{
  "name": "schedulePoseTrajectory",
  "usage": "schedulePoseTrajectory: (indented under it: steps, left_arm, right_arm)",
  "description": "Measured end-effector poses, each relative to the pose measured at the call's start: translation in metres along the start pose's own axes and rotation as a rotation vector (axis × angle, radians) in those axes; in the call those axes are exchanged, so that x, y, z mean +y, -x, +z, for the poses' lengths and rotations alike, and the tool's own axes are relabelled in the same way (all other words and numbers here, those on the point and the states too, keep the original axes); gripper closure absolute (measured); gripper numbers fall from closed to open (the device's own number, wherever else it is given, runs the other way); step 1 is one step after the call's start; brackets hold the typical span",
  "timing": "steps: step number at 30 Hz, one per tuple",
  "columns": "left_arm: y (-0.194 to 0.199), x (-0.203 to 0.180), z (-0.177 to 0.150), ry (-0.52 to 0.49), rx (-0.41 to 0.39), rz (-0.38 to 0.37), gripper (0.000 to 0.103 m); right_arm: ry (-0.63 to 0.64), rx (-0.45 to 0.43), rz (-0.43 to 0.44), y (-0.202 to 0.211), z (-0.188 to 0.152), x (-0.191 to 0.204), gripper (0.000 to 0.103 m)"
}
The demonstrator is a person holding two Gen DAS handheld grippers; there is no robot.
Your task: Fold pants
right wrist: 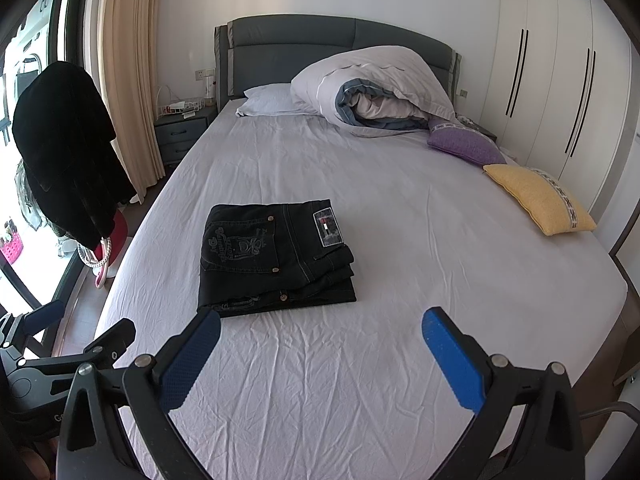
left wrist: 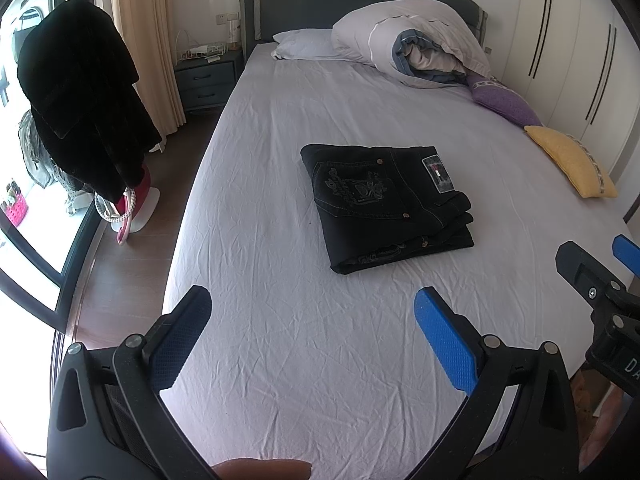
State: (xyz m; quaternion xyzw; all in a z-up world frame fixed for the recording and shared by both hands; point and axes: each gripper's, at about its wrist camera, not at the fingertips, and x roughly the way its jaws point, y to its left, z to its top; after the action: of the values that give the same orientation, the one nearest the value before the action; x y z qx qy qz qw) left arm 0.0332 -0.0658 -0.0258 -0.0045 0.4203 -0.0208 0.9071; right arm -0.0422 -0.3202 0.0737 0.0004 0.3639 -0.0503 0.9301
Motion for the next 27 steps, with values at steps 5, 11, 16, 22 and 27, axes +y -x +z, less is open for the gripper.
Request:
schedulePoseTrajectory:
  steps: [5, 11, 16, 22, 27]
  left_arm:
    - [-0.0004, 0.0003, -0.0004, 0.0, 0.0, 0.001, 0.0]
    - [-0.0003, 0.0004, -0.0003, 0.0, 0.001, -0.002, 0.0]
    - [0.0001, 0.0004, 0.0002, 0.001, 0.0, -0.001, 0.0]
    - [-0.0002, 0.0003, -0.0004, 0.001, 0.001, 0.0, 0.0]
    - [-0.0012, 0.0003, -0.0016, 0.002, 0.002, -0.002, 0.0]
  right_arm:
    - [0.0, 0.001, 0.0, 0.0002, 0.0004, -0.0004, 0.0]
    - [0.0, 0.0, -0.001, 0.0005, 0.0004, -0.0005, 0.0]
    - [0.001, 0.001, -0.001, 0.0006, 0.0004, -0.0001, 0.0]
    - [0.001, 0.001, -0.001, 0.0008, 0.0006, 0.0, 0.0]
    - [0.0, 0.003, -0.001, 0.001, 0.0008, 0.0001, 0.0]
